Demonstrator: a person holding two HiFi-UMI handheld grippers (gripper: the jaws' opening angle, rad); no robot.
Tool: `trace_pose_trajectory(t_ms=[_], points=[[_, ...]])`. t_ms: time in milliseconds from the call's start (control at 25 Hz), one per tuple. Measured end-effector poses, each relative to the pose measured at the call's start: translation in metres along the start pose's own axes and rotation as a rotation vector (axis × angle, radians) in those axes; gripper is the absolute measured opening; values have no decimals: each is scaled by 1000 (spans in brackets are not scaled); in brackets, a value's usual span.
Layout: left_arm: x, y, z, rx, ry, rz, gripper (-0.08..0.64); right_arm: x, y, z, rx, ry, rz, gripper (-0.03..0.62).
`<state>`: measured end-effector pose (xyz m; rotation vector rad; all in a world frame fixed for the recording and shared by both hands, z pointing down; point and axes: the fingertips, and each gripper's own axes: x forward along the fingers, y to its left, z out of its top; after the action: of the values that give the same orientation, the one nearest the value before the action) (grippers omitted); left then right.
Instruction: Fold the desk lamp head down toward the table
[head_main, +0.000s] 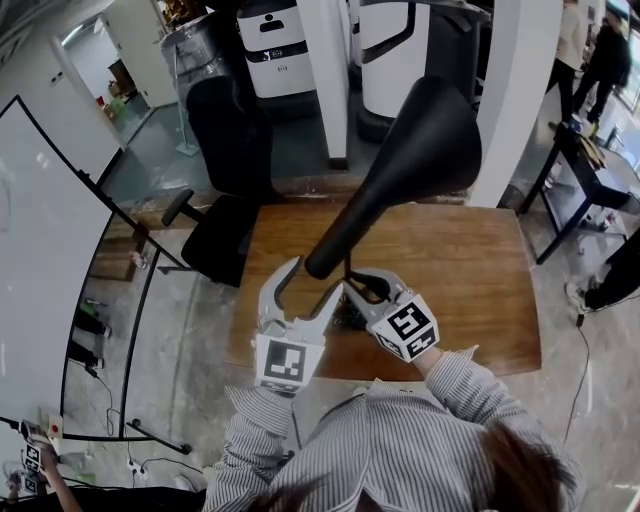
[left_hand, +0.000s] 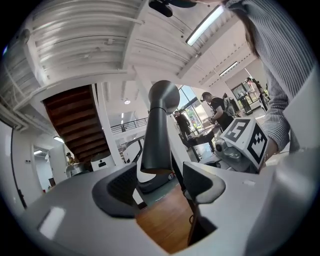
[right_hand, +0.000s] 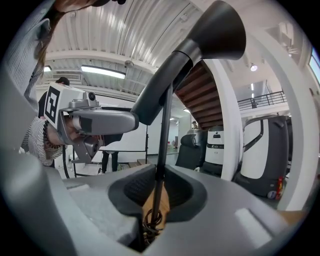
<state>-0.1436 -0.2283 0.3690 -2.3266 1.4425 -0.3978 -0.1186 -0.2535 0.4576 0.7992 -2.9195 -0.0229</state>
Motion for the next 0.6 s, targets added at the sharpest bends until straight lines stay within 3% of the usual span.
trace_pose_trajectory(t_ms=[200, 400, 600], points=[[9, 0, 2, 61, 12, -6, 288, 0, -1, 0, 11, -7, 17, 54], [11, 4, 1, 72, 10, 6, 224, -1, -2, 0, 32, -15, 42, 49], [12, 3, 2, 77, 0, -16, 219, -1, -3, -1, 37, -22, 52, 49]])
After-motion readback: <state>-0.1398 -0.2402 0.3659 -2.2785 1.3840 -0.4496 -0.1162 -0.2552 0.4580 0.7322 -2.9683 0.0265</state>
